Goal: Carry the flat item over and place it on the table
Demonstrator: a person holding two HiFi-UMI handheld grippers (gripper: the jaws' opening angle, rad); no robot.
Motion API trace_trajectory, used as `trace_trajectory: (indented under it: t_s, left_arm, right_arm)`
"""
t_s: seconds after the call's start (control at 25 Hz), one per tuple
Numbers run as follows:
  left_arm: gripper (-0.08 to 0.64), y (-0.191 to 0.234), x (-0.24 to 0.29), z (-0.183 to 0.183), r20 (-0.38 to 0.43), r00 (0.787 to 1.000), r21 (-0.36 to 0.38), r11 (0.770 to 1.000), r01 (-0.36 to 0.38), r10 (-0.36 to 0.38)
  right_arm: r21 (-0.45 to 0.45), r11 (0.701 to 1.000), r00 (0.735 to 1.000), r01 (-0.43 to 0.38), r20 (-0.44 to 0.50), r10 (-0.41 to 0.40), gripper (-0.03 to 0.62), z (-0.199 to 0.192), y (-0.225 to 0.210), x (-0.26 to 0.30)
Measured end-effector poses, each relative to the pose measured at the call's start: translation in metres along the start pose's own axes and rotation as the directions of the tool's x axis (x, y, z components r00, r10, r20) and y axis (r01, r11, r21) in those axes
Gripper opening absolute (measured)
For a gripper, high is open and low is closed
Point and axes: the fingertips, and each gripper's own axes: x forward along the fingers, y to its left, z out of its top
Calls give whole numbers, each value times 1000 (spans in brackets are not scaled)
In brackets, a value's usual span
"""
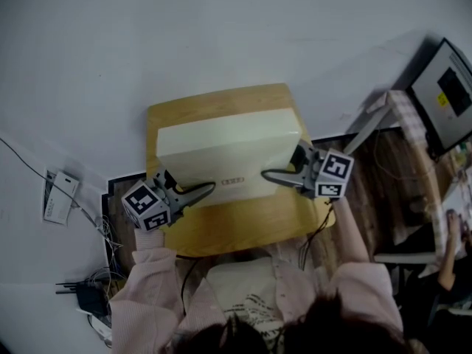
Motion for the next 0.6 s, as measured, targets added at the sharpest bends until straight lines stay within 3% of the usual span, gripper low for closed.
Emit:
trace_trajectory:
  t_s: [0.6]
  left_arm:
    - [376, -2, 1, -21, -57, 998, 55, 998, -26, 29]
  right_arm:
    - [-56, 998, 998, -25, -67, 22, 327, -17, 8, 5]
